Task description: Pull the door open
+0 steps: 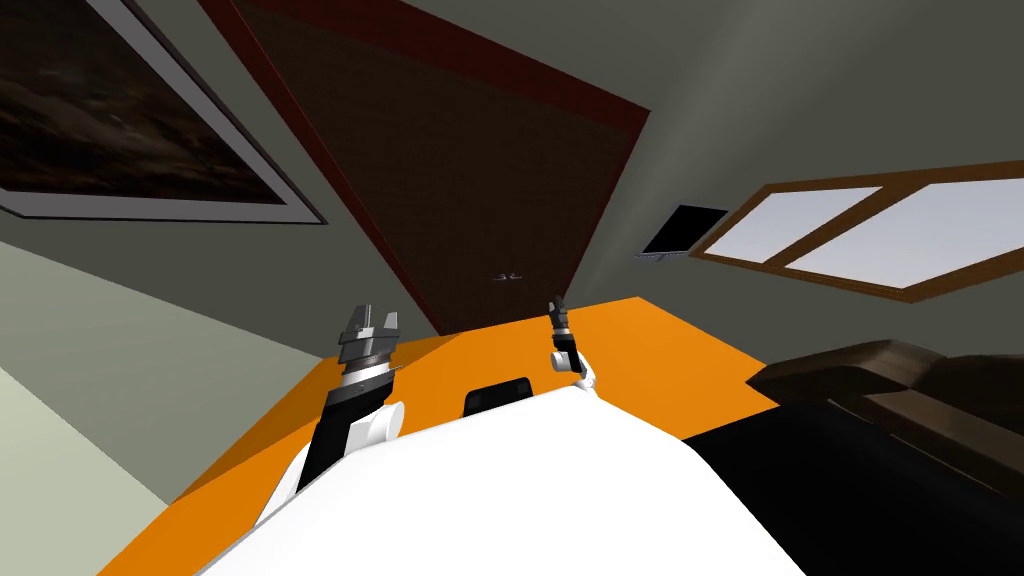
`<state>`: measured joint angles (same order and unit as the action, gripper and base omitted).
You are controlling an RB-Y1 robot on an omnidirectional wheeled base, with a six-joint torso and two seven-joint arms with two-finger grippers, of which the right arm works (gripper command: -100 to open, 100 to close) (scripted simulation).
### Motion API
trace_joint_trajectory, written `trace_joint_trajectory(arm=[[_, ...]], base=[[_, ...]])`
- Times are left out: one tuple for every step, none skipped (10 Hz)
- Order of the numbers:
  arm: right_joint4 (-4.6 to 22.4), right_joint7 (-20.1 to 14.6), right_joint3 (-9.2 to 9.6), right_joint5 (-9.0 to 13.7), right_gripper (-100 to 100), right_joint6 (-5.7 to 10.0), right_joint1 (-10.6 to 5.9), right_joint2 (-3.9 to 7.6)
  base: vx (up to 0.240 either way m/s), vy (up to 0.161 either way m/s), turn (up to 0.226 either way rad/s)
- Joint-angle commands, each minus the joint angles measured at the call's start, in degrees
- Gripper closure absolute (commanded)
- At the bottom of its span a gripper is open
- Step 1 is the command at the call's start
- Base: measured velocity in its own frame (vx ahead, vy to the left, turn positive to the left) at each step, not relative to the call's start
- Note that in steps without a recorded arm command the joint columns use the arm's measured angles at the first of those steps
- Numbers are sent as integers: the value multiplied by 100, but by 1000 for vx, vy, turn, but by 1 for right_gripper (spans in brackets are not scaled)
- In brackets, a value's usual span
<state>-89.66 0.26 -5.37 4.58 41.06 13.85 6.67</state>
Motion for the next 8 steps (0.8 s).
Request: trace_joint_trajectory(arm=[[286, -6, -42, 32, -100, 28, -79, 25], [476, -14, -72, 54, -100, 44, -139, 45], [653, -22, -103, 76, -100, 61, -199, 64], [829, -29, -133, 98, -100, 78, -259, 82], [1006, -37, -163, 120, -100, 94, -319, 101], [1173, -45, -193, 142, -100, 111, -379, 120], [1312, -53, -223, 163, -100, 127, -439, 137], [1357, -53, -223, 163, -100, 127, -439, 137]], base=[[98, -28, 120], [103, -23, 161], [91, -20, 136], [84, -18, 158], [105, -21, 147], [103, -28, 141], [94, -37, 166], [59, -31, 43]])
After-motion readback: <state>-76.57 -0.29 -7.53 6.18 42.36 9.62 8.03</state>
